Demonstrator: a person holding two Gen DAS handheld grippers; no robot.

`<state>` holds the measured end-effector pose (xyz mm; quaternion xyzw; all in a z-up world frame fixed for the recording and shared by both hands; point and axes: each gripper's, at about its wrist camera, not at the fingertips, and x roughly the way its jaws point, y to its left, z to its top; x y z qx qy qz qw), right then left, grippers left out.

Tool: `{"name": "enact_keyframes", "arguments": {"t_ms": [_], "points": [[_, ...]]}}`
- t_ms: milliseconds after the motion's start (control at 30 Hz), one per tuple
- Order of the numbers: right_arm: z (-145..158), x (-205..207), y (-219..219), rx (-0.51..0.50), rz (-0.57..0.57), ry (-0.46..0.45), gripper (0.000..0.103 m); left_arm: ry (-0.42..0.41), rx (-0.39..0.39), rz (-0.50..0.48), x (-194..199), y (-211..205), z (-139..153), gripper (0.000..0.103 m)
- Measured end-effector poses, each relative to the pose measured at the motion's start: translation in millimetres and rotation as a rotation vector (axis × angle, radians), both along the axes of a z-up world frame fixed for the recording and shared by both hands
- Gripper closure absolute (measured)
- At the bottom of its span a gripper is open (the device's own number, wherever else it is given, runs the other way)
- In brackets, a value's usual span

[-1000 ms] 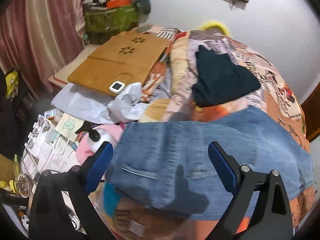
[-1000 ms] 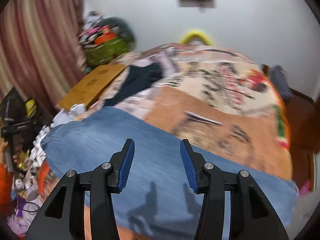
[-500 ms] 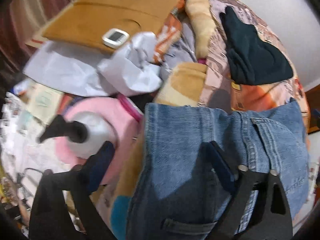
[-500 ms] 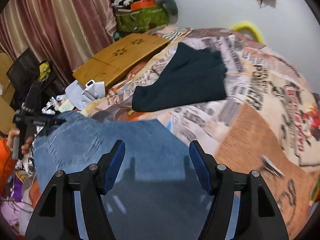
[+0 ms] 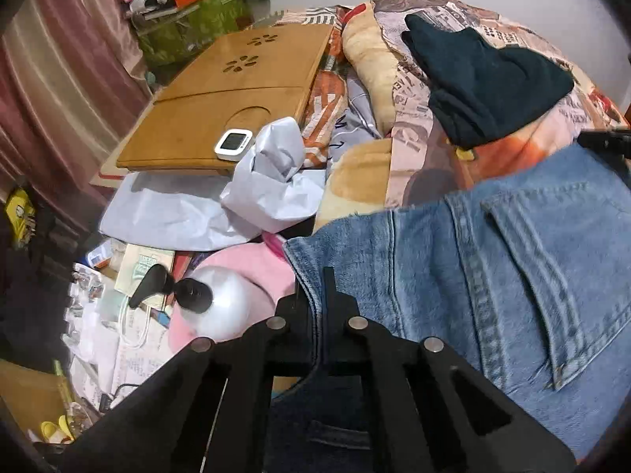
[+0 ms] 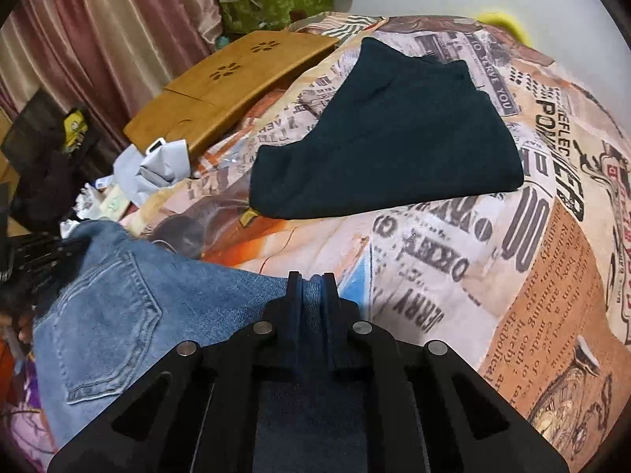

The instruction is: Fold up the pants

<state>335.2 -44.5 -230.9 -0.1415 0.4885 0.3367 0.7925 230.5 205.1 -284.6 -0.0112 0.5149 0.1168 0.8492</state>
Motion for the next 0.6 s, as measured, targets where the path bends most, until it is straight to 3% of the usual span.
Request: {"name": "enact_keyframes", "arguments": {"t_ms": [100,200,267,333,400,500,600], "points": [[1.1,-3.4,5.6,-0.054,0.007,-0.039,0.095,0.027,-0.076,0.026,-6.5,8.1,-9.0,0.099],[12.2,-7.5,1.8,-0.074,-0.006,-0.062,0.094,0.033,-0.079,0.035,-14.6,7.4,3.1,0.095],[22.6,-14.7,-5.6,-0.073,-0.023,-0.067,0.093,0.018,-0.08,0.037,-21.8,7.4,14.5,0.079],[32.6,-26.3,-11.8,-0.058,-0.017,-0.086,0.088,-0.024,-0.103,0.036,-35.1,6.5,31.1,0.043],[45.9,-44.4,-22.3,-0.042,-0.007,-0.117,0.071,-0.075,-0.122,0.043,-50.3,5.2,46.1,0.028],[59.2,-74.6,-38.9,-0.019,-0.008,-0.17,0.054,-0.072,-0.19,0.076,-71.0,4.1,57.9,0.021],[63.1,-100.5,-56.0,-0.016,-0.012,-0.195,0.049,-0.062,-0.273,0.092,-86.9,1.5,57.4,0.021]]}}
